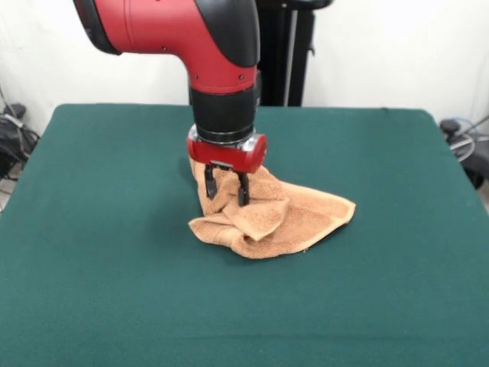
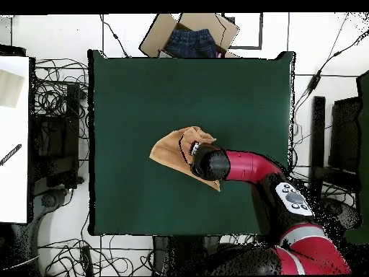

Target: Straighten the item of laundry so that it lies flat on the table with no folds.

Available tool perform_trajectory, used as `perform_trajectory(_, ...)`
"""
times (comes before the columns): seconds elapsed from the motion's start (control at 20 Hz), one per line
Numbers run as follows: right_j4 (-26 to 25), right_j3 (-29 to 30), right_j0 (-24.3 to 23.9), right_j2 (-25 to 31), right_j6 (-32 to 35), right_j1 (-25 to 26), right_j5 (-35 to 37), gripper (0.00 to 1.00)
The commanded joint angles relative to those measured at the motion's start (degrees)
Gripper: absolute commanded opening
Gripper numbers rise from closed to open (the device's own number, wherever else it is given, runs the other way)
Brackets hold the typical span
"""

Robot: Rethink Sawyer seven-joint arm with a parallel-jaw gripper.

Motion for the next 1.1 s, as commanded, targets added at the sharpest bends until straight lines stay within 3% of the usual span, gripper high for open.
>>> perform_trajectory(0.05, -3.2, -3.9, 2.3, 3.0, -3.3, 2.2, 3.8, 0.00)
perform_trajectory(0.75, -3.1, -4.1, 3.7, 2.0, -2.8, 1.4, 6.0, 0.00)
perform_trajectory(1.1, -1.3, -4.2, 5.2, 1.3, -2.7, -1.6, 12.7, 0.00)
